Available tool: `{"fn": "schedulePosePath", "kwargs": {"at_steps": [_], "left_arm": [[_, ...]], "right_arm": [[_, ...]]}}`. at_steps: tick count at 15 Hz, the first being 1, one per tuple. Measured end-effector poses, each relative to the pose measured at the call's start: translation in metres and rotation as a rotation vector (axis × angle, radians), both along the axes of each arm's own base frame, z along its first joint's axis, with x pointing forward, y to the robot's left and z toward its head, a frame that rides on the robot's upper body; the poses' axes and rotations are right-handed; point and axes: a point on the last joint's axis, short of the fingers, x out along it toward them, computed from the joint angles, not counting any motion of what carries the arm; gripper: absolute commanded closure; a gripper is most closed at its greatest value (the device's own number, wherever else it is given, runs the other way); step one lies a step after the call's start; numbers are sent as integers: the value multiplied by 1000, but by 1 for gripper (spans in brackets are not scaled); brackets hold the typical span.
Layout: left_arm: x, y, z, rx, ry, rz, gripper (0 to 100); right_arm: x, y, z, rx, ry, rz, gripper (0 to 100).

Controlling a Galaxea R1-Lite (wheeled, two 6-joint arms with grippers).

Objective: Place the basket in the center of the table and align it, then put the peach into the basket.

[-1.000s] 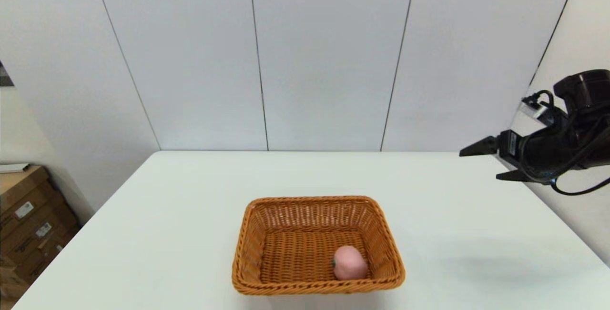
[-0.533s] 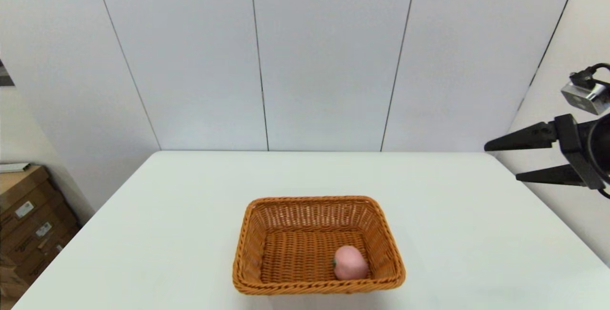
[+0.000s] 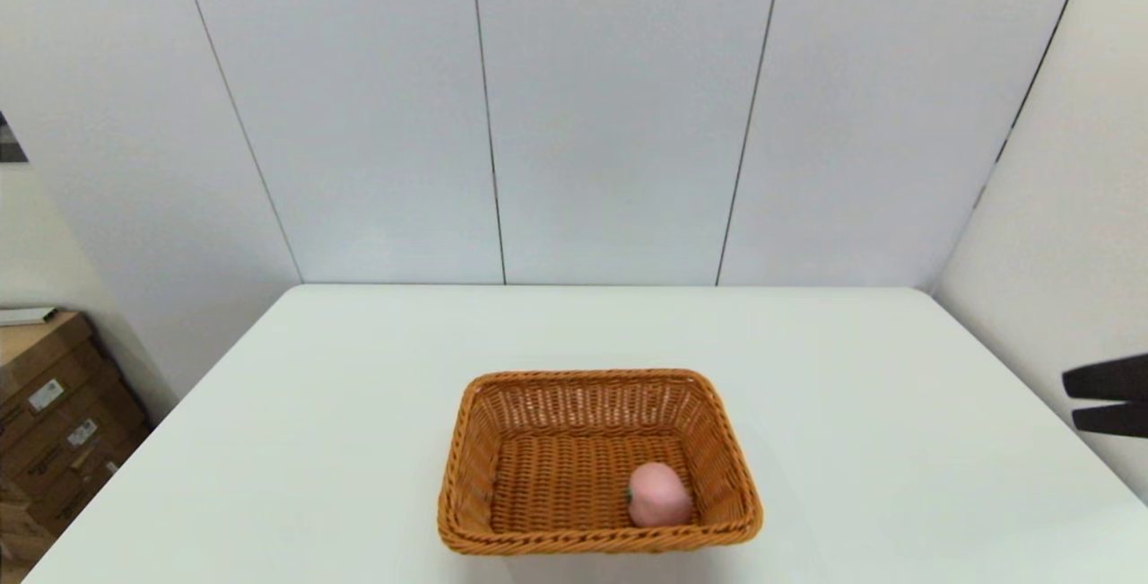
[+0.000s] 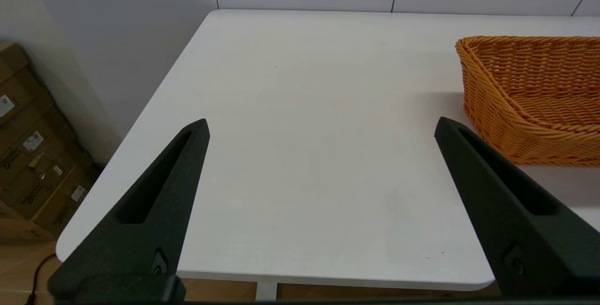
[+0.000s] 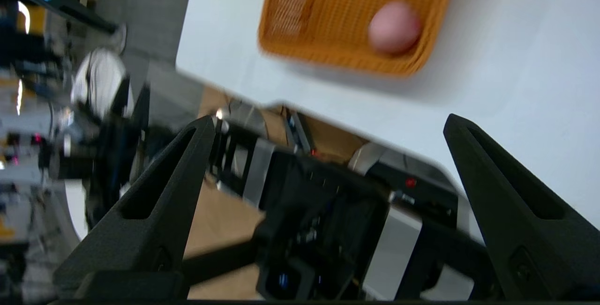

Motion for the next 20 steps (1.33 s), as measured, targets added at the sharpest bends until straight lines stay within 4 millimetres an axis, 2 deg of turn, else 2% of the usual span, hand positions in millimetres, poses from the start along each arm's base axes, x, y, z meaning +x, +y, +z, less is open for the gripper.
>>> {"fn": "schedulePosePath", "kwargs": {"at_steps": [3,10,16,18,20], "left_arm": [[0,0,0,0,0,0,0],[0,0,0,0,0,0,0],[0,0,0,-2,0,2,0],[0,0,0,-1,0,1,0],[0,0,0,-1,0,1,0]], "right_arm": [[-30,0,-12,-51,-55,23,0],[-80,-7,-40,-268,-333,-259,0],[-128,-7,-76,-271,-366,-262,0],[-139,-8,-89,-283,-397,-281,0],[-142,-9,-105,-325,-457,-354,0]]}}
